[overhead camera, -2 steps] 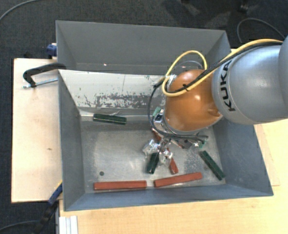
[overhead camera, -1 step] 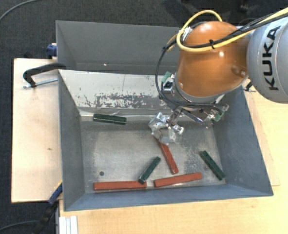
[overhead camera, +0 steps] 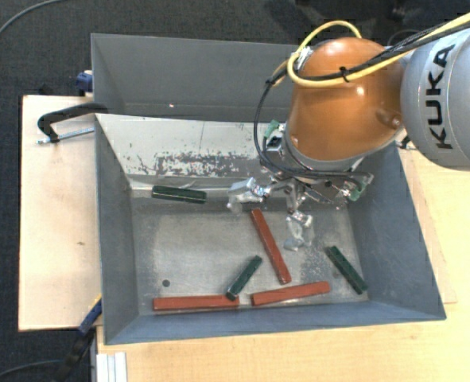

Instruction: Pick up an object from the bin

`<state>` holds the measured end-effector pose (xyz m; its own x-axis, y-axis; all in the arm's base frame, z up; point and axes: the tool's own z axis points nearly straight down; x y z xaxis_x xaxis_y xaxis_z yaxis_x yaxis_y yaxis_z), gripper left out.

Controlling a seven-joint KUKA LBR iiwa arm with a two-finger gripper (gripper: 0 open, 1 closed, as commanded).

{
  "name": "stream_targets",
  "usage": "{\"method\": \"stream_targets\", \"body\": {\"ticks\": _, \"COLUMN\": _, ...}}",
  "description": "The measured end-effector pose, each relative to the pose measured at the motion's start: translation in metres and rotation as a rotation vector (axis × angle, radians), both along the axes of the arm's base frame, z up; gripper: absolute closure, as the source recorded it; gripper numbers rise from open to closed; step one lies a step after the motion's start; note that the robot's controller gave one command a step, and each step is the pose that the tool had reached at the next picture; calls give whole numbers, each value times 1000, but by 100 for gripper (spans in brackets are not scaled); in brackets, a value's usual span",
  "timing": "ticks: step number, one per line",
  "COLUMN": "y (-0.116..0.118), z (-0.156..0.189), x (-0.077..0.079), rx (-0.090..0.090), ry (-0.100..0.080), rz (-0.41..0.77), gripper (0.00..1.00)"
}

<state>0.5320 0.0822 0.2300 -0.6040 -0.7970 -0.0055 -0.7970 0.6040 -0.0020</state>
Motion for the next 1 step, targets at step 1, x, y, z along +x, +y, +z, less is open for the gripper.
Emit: {"method": "stream_targets", "body": {"ticks": 1, "y": -44, "z": -95, "x": -16, "rx": -3, "ry": 7, "rz": 378, "gripper": 0}}
